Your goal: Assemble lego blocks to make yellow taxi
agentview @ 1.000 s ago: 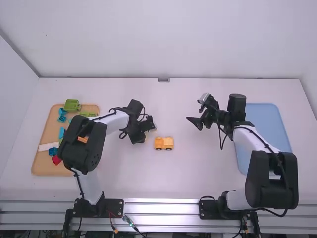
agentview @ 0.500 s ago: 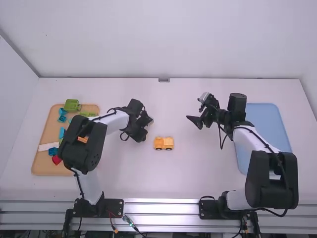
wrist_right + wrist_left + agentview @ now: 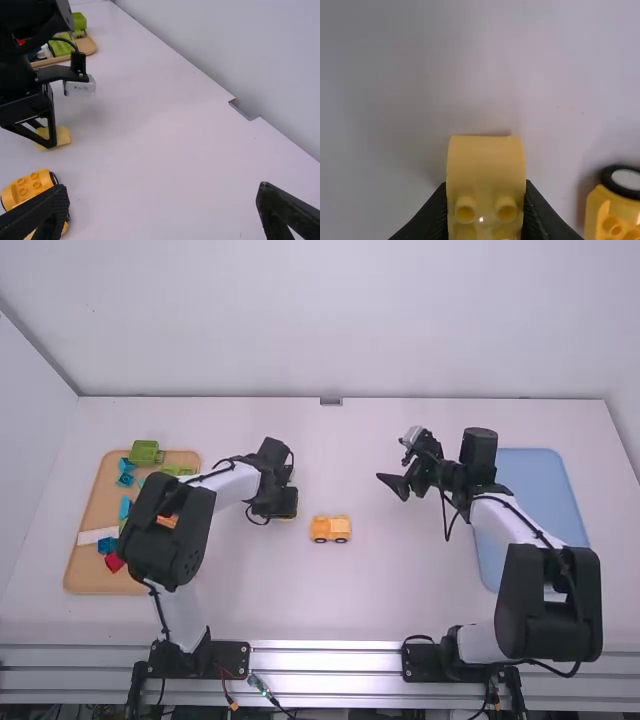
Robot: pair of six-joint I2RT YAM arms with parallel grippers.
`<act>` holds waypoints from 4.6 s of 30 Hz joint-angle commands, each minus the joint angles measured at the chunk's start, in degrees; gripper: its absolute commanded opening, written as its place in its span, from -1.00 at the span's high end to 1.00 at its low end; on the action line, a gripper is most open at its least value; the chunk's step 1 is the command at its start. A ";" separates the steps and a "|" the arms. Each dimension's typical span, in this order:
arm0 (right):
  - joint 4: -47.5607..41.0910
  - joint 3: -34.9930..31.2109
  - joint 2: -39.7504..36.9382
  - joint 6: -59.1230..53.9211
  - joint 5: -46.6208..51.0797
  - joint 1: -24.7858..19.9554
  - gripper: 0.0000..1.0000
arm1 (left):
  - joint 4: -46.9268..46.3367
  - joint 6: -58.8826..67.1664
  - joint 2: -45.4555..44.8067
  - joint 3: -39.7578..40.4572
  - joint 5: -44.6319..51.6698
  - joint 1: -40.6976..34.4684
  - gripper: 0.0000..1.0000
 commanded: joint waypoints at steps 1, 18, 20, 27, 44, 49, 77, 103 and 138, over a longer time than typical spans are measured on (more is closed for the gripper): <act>0.09 -0.55 -1.46 0.13 -0.33 -0.11 -0.97 | -1.07 -21.11 0.76 0.20 -3.61 -0.28 0.95; 0.07 -0.55 -1.44 -0.04 -0.33 -0.13 -0.98 | -10.86 -80.52 0.76 0.20 -6.12 -0.61 0.95; 0.07 -0.55 -1.44 -0.04 -0.26 -0.13 -0.98 | -10.80 -82.31 0.76 0.20 -5.88 -0.61 0.95; -0.33 -0.55 -1.44 0.13 1.14 -0.13 -0.98 | -11.17 -92.74 0.76 0.20 -5.70 -1.68 0.95; -0.55 -0.55 -1.44 0.15 1.18 0.20 -0.98 | -12.15 -94.44 0.76 0.20 -6.08 -3.98 0.83; -0.57 -0.57 -1.44 0.15 1.16 0.33 -0.98 | -10.43 -89.29 0.76 0.20 -6.10 -3.50 0.64; -0.33 -1.25 -1.44 -0.04 1.16 0.31 -0.98 | -14.43 -71.82 -2.38 5.86 -4.37 -3.17 -0.99; 0.85 -1.25 -1.44 0.22 1.18 0.26 -0.98 | -30.73 36.61 -2.86 47.01 -4.55 -3.19 -0.99; 3.56 -1.22 -1.44 -1.14 1.14 0.26 -0.98 | -26.18 114.66 -2.86 13.46 37.86 16.35 -0.99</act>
